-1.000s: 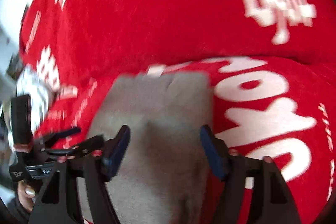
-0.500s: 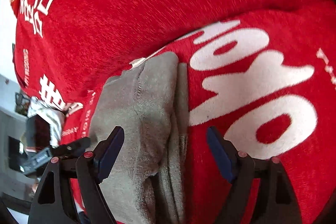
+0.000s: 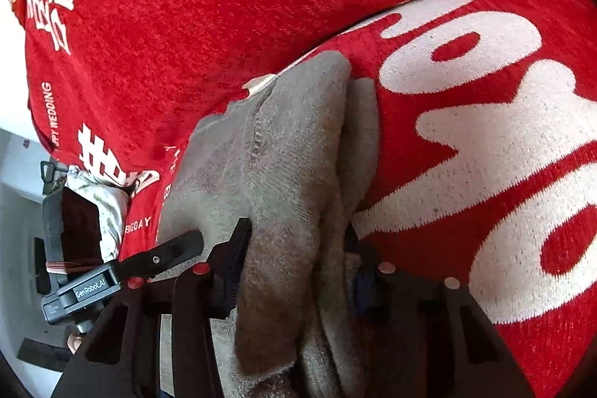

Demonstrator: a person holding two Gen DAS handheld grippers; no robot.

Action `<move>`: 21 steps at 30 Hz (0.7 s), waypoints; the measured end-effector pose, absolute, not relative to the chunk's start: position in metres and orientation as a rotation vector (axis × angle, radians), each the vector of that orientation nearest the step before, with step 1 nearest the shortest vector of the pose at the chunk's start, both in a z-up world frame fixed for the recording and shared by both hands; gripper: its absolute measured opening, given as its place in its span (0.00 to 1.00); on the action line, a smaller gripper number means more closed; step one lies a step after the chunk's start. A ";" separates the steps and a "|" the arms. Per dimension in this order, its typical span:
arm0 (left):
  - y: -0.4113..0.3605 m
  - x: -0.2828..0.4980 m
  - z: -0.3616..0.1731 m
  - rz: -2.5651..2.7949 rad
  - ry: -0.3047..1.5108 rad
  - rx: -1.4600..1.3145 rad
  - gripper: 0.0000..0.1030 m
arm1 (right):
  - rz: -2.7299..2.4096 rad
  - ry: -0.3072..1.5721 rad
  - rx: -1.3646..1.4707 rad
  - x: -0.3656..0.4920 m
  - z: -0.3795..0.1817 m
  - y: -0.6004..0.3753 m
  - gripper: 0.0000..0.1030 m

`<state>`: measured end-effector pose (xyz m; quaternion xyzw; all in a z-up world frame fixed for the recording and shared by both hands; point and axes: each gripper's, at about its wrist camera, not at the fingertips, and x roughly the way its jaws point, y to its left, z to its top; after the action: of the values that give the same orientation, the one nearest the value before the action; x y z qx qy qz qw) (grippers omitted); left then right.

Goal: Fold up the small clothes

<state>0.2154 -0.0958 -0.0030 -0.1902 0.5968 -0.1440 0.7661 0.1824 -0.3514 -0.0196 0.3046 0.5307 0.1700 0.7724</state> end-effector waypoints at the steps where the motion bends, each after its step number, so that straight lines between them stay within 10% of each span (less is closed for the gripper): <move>1: -0.095 0.215 -0.003 -0.315 1.288 -0.414 0.65 | 0.370 1.147 0.662 0.182 -0.020 -0.351 0.47; 21: -0.107 0.207 0.019 -0.271 1.252 -0.269 0.46 | 0.248 1.144 0.517 0.177 0.014 -0.327 0.39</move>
<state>0.2067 -0.1075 0.0193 -0.1251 0.5823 -0.1259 0.7934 0.1767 -0.3266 0.0142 0.2414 0.5337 0.1159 0.8021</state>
